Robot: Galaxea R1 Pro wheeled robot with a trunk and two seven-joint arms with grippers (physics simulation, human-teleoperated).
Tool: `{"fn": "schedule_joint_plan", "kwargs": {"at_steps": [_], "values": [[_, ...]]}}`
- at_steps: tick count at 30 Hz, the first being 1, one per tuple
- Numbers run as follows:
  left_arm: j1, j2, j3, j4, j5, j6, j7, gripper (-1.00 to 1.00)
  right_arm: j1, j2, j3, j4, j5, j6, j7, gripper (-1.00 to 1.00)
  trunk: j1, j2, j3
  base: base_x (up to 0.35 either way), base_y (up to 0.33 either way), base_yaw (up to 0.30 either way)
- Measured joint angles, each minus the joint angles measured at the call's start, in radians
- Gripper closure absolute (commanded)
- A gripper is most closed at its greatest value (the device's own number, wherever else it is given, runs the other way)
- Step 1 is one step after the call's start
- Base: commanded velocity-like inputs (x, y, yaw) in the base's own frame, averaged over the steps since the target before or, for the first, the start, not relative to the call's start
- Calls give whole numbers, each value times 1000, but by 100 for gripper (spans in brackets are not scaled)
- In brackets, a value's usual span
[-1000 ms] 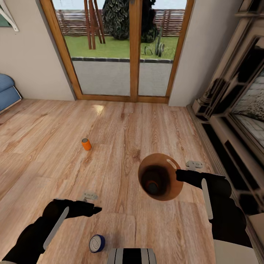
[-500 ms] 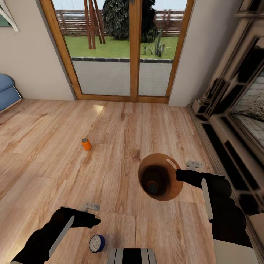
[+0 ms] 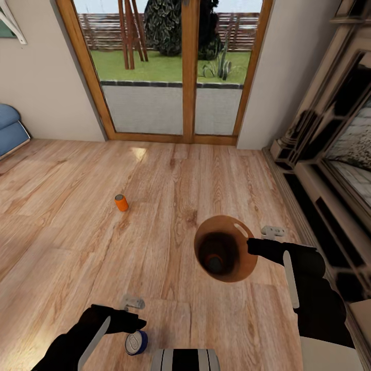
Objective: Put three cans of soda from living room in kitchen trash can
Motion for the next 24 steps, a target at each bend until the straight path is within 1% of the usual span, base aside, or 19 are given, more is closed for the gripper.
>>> {"fn": "schedule_joint_plan", "kwargs": {"at_steps": [4, 7, 9, 10, 11, 14, 18, 21, 22, 24], "values": [[0, -1, 0, 15, 0, -5, 1, -100, 0, 0, 0, 0, 0, 0, 0, 100, 0, 0, 0, 0, 0, 0], [0, -3, 0, 25, 1, -31, 12, -100, 0, 0, 0, 0, 0, 0, 0, 100, 0, 0, 0, 0, 0, 0], [0, -10, -1, 41, 2, -48, 33, -100, 0, 0, 0, 0, 0, 0, 1, 100, 0, 0, 0, 0, 0, 0], [0, -23, -1, 62, 1, -57, 58, -100, 0, 0, 0, 0, 0, 0, 1, 100, 0, 0, 0, 0, 0, 0], [-1, -44, -1, 93, -1, -67, 91, -100, 0, 0, 0, 0, -1, 0, 0, 100, 0, 0, 0, 0, 0, 0], [-2, -52, -2, 107, -2, -89, 104, -100, 0, 0, 0, 0, 1, 0, 0, 100, 0, 0, 0, 0, 0, 0], [-3, -53, -2, 136, -2, -112, 106, -100, 0, 0, 0, 0, 0, 0, 0, 100, 0, 0, 0, 0, 0, 0], [-4, -59, -2, 177, -1, -140, 108, -100, 0, 0, 0, 0, 0, 0, 1, 100, 0, 0, 0, 0, 0, 0], [-5, -65, -2, 208, -2, -153, 108, -100, 0, 0, 0, 0, 0, 0, 1, 100, 0, 0, 0, 0, 0, 0], [-5, -72, -2, 243, -13, -165, 109, -100, 0, 0, 0, 0, 1, 0, 1, 100, 0, 0, 0, 0, 0, 0]]}}
